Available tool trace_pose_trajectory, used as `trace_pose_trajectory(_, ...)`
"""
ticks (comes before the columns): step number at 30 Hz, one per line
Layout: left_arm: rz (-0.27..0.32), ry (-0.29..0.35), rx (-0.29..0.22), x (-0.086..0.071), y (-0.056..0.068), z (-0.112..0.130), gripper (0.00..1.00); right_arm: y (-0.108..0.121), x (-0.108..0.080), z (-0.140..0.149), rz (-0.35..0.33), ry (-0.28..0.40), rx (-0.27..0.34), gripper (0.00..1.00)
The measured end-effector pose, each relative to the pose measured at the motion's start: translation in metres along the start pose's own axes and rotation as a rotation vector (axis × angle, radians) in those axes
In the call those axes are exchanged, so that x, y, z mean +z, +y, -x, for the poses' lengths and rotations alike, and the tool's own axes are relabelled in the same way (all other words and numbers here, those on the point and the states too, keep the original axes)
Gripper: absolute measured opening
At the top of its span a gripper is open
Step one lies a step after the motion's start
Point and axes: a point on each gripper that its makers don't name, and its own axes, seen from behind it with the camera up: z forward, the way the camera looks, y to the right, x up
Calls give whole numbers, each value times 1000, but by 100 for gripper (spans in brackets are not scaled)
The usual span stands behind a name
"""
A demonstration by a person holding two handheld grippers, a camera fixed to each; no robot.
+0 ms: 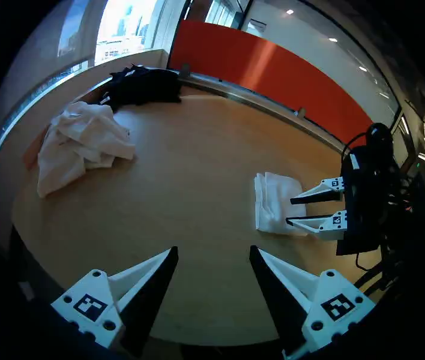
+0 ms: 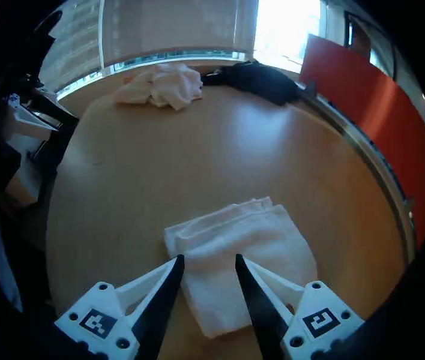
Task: Fold towel
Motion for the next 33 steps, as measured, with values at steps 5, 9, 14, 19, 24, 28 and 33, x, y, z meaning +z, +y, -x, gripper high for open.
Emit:
trace_pose_trajectory(5,-1,3,6,0,1,-1,88,5,-6,10,29,0,32,65)
trace_pose_trajectory(9,1,2,4,1,2,-2,88,7,-11,27,51,-9,77,65)
trace_pose_trajectory(14,4,2,8,3,4,-4,88,6,-18,48,74,-23,133,65)
trace_pose_trajectory(19,7,0,18,5,7,-5,88,3,-23,66,90,-41,168,65)
trace_pose_trajectory(24,14,-3,23,6,11,-5,88,0,-24,78,98,-57,189,65)
trace_pose_trajectory(28,19,-5,24,7,14,-5,88,-1,-21,88,103,-76,210,63)
trace_pose_trajectory(33,22,-5,26,8,15,-5,88,-1,-18,94,110,-81,248,52)
